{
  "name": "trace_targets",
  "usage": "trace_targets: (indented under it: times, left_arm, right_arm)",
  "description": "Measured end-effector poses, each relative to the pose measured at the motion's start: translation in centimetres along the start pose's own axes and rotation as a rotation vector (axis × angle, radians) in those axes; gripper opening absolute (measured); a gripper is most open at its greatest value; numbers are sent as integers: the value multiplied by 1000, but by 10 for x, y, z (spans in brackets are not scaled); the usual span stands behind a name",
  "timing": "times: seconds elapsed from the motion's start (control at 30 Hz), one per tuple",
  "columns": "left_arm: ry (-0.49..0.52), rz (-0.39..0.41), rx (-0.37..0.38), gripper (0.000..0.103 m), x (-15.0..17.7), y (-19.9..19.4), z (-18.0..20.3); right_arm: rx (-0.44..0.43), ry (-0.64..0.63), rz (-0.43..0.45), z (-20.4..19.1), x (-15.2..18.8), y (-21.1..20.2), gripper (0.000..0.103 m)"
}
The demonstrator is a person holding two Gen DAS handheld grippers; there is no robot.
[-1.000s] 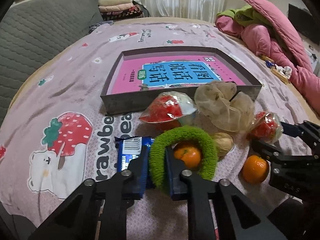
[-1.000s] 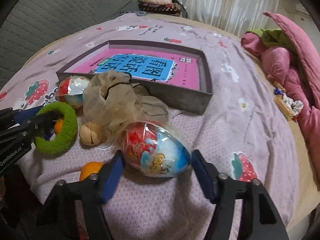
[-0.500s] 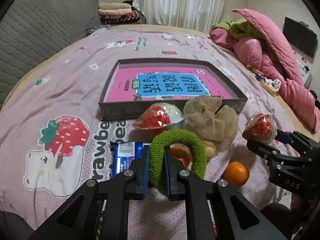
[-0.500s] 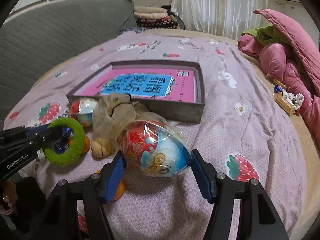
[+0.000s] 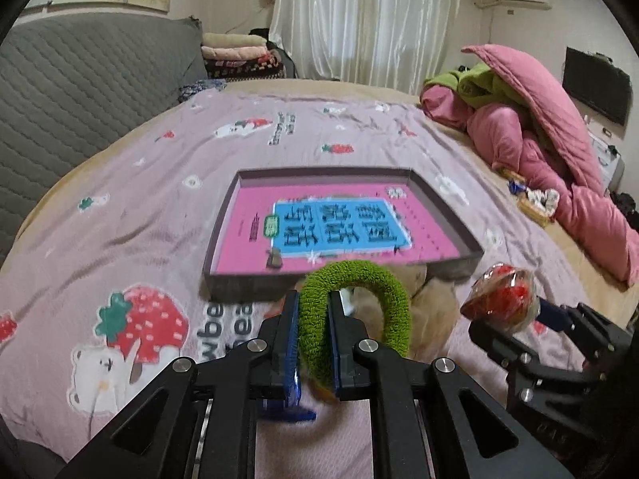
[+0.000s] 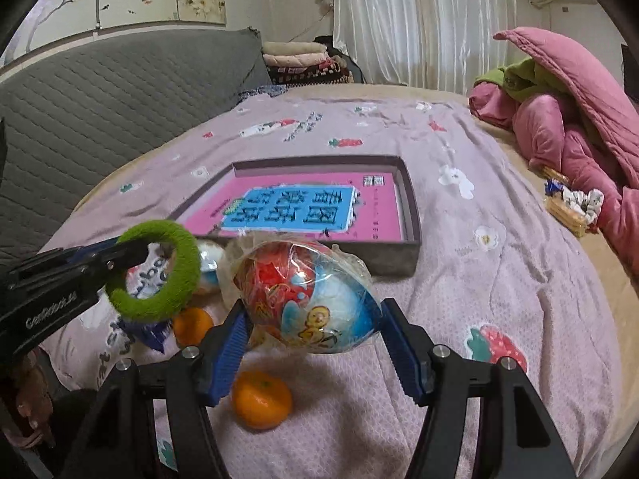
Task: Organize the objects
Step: 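Carry the green ring with the left tool while the right tool carries the egg into the tray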
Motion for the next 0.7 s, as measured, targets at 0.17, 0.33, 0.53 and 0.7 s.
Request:
trace_targets:
  times: [0.17, 0.33, 0.53, 0.7]
  left_arm:
    - [-10, 30, -6, 13, -15, 0, -3]
    - [-24, 39, -19, 13, -27, 7, -11]
    - [-29, 41, -27, 13, -41, 13, -21]
    - [-23, 44, -39, 13, -53, 19, -24]
  right_arm:
    - [-7, 3, 23, -6, -16, 2, 65]
    - [-17, 2, 36, -13, -31, 10, 65]
    - [-29, -6, 65, -24, -52, 19, 65]
    - [-35, 2, 73, -29, -66, 28, 65]
Point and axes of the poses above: each gripper's, at about its wrist camera, not at the fingertips, and y roughly the way its jaws point, z to its right, x to its underside, the point moved 4 cm from there along y, roughly the way its jaws point, and after that the axes turned 15 degrees about y, right-handed, at the moved point
